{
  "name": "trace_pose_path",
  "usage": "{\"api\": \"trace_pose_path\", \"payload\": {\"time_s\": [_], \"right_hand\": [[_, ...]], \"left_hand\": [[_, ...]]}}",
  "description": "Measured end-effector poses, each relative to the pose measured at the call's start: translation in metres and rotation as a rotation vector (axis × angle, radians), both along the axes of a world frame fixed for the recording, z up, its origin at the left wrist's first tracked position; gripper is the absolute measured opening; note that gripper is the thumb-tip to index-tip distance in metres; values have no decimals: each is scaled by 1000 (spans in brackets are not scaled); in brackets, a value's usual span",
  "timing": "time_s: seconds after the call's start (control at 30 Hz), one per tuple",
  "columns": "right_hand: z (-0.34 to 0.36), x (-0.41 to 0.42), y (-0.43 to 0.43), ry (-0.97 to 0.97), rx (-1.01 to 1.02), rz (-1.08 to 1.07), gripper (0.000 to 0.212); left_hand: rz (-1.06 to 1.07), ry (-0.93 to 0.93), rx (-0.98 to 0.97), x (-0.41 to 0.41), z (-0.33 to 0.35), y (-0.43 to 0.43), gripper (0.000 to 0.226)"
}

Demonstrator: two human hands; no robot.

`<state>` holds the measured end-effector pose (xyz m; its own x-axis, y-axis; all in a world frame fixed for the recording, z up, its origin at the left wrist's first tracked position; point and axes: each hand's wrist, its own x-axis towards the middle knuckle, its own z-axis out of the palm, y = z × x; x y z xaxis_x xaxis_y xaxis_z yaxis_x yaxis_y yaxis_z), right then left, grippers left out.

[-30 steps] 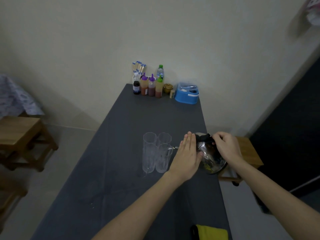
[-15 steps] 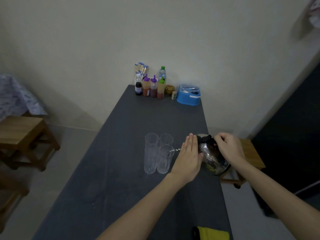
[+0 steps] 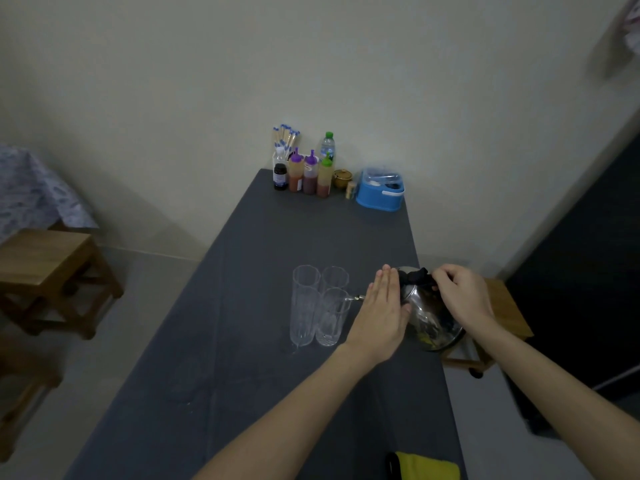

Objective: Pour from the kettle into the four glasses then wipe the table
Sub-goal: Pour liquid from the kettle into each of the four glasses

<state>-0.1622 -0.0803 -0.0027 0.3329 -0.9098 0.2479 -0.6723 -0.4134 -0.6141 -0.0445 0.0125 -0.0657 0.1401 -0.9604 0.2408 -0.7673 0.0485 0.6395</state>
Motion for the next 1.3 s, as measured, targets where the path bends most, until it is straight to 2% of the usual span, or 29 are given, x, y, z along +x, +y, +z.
{"api": "trace_pose_path", "payload": {"time_s": [0.93,1.17,1.27,1.3], "right_hand": [[0,-2,0,-9,-17,-22,31],[-19,-7,9,-148,76,-142,37],[-25,-7,14,-218,125,-188,34],[-25,-6,15,-243,141,-199,33]], "left_hand": [[-25,-18,8,2,7,0,62],[-82,-78,46,7,4,-4,60],[-101,-133,48,8,8,-4,73],[-99,-145,44,10,8,-4,71]]}}
